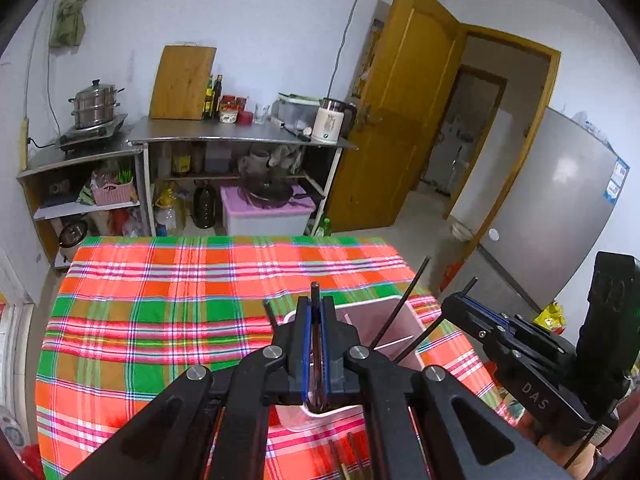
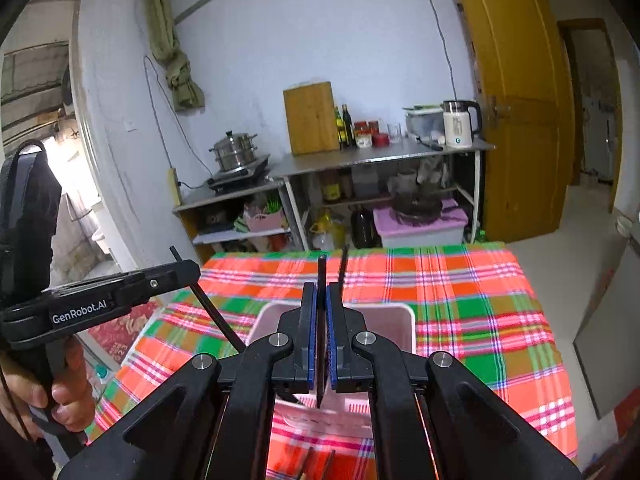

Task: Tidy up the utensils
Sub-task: 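Lift both held chopsticks and carry them above the pink basket, then drop the chopsticks into the basket and open both tools, then move both tools down to the chopsticks lying on the cloth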

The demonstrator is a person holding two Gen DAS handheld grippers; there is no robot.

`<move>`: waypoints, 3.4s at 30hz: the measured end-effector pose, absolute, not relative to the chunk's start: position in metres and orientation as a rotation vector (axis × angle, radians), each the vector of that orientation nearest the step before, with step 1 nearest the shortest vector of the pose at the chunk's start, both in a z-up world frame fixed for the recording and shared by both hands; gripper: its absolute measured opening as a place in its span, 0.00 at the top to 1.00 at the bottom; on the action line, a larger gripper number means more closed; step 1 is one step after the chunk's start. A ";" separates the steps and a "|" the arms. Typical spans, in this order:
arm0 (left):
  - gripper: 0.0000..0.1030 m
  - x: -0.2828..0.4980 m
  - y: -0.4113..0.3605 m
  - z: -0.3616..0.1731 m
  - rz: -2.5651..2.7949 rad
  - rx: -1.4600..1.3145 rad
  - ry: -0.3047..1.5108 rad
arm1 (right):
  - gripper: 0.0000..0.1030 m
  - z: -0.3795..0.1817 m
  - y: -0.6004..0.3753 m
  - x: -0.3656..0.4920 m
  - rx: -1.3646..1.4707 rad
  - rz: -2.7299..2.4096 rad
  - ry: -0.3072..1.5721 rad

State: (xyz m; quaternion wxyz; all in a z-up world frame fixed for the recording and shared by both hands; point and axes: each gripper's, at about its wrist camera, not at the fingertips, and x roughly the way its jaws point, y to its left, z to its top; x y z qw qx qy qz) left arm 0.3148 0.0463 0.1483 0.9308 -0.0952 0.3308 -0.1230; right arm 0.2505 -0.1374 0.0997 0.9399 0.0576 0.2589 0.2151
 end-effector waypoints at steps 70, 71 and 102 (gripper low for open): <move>0.87 0.193 0.049 0.003 -0.284 -0.249 0.874 | 0.91 -0.042 -0.147 0.175 0.187 0.429 0.863; 0.87 0.197 0.049 -0.001 -0.285 -0.257 0.883 | 0.91 -0.045 -0.145 0.178 0.185 0.429 0.873; 0.87 0.281 -0.023 -0.052 -0.284 -0.196 1.054 | 0.91 -0.087 -0.165 0.207 0.220 0.407 0.998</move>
